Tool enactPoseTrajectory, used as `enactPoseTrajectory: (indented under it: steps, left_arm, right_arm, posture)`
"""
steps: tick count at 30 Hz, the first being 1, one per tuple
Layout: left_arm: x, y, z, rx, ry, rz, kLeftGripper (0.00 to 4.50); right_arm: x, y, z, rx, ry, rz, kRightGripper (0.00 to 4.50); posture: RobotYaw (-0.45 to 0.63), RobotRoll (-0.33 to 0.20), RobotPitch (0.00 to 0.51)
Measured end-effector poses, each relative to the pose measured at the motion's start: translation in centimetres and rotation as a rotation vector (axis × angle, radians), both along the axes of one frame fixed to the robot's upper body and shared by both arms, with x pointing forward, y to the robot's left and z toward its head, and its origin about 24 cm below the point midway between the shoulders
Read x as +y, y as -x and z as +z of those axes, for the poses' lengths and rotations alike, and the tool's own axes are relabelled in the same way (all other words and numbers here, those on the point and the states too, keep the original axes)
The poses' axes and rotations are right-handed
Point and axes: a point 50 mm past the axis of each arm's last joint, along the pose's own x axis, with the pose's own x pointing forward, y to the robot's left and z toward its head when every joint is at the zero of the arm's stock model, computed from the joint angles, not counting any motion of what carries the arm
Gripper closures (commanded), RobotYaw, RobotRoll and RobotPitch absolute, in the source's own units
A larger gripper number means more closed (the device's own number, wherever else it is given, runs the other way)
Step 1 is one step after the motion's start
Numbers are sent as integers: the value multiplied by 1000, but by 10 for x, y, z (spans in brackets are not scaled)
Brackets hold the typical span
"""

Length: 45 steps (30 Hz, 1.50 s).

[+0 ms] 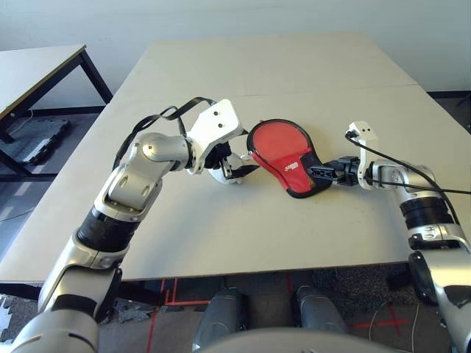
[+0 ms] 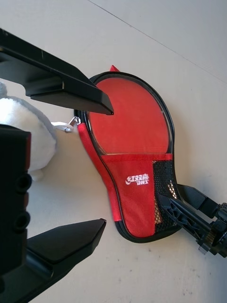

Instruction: Store the ping-pong paddle in its case and zip it.

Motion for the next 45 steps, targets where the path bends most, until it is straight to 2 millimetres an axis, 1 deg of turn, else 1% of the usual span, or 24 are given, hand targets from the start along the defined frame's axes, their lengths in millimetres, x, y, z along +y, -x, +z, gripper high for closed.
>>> enactPoseTrajectory:
  steps: [2, 4, 8, 9, 14, 15, 18, 21, 26, 29, 34, 37, 40, 45]
  left_arm:
    - [0, 0, -1, 5, 2, 0, 0]
    - [0, 0, -1, 6, 4, -1, 0]
    - [0, 0, -1, 7, 5, -2, 0]
    - [0, 0, -1, 7, 4, -1, 0]
    - [1, 0, 0, 6, -1, 2, 0]
    - [2, 0, 0, 6, -2, 3, 0]
    - [2, 0, 0, 6, -3, 3, 0]
    - [2, 0, 0, 6, -4, 5, 0]
    - [2, 0, -1, 7, -3, 7, 0]
    - [3, 1, -3, 11, -5, 10, 0]
    - [3, 1, -4, 12, -5, 13, 0]
    - [3, 1, -5, 13, -6, 13, 0]
    - [3, 1, -5, 13, -7, 12, 0]
    - [2, 1, -6, 11, -4, 7, 0]
  right_arm:
    - [3, 1, -1, 39, -57, -15, 549]
    - [4, 3, -3, 81, -101, -35, 1199]
    - [6, 5, -6, 135, -122, -55, 2532]
    - [6, 6, -7, 145, -121, -59, 2771]
    - [5, 6, -7, 167, -128, -84, 4315]
    - [5, 6, -7, 168, -137, -87, 4488]
    - [4, 8, -6, 169, -138, -94, 4488]
    - [0, 17, -8, 171, -135, -97, 4488]
    - [-3, 35, -7, 184, -120, -84, 4488]
    - [-5, 53, -7, 201, -122, -85, 4488]
    - [-7, 75, -5, 222, -120, -88, 4488]
    - [-11, 88, -5, 232, -117, -93, 4488]
    - [-14, 95, -5, 246, -113, -103, 4488]
    - [-16, 102, -5, 259, -122, -115, 4488]
  posture:
    - [63, 0, 15]
    - [63, 0, 15]
    - [63, 0, 13]
    - [63, 0, 13]
    - [63, 0, 11]
    - [64, 0, 11]
    - [67, 0, 11]
    - [67, 0, 12]
    - [64, 0, 13]
    - [58, 0, 14]
    - [50, 0, 17]
    - [47, 0, 19]
    - [46, 0, 21]
    - [46, 0, 23]
